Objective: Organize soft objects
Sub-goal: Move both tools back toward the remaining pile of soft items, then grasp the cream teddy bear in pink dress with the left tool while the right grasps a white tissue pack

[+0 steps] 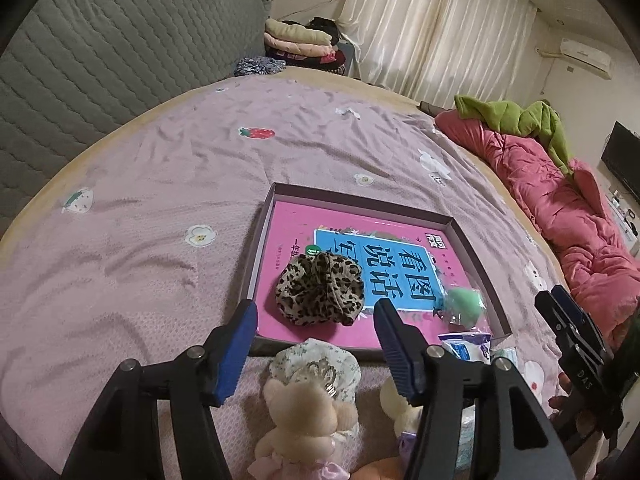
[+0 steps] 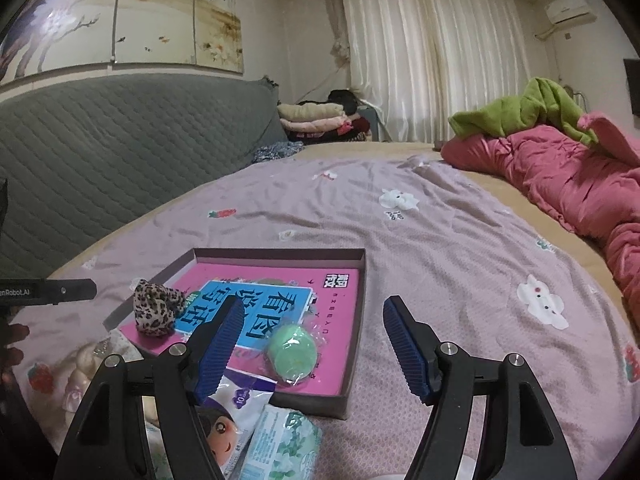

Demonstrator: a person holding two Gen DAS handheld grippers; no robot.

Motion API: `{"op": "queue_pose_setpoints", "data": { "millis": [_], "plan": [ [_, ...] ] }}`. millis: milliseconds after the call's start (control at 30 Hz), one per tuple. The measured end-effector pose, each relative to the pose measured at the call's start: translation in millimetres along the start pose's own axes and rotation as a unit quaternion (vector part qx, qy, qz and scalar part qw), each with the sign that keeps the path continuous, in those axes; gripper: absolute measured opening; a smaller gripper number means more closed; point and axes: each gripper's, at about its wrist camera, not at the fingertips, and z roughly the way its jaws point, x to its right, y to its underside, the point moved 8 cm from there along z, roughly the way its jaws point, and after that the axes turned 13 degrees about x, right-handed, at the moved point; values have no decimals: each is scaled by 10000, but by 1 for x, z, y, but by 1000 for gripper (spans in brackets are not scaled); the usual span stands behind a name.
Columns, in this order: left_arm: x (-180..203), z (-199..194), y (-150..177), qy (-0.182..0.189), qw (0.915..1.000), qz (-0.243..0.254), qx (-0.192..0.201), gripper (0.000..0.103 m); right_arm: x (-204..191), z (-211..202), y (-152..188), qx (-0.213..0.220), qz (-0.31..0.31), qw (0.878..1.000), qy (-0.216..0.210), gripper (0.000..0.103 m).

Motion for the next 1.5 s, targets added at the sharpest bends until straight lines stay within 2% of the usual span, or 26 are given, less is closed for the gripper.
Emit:
{"op": "queue_pose_setpoints", "data": {
  "millis": [367, 867, 1033, 1267, 1500],
  "plan": [
    [-8, -16, 4, 1, 10000, 51, 40, 60, -14, -28, 3, 69, -44, 9998, 167, 74],
    [-2, -39, 16, 72, 9997, 222, 18, 60, -26, -56, 30, -353, -154, 9987, 345, 74],
    [-2, -47, 28, 39, 9996, 265, -99, 60, -27, -67, 39, -479, -223, 9978, 404, 74],
    [2, -57, 35, 97, 9992, 360, -137, 60, -27, -78, 47, -648, -77, 9967, 476, 74],
    [4, -65, 40, 161, 9987, 447, -162, 60, -44, -90, 50, -629, -538, 9954, 487, 74]
  ]
}}
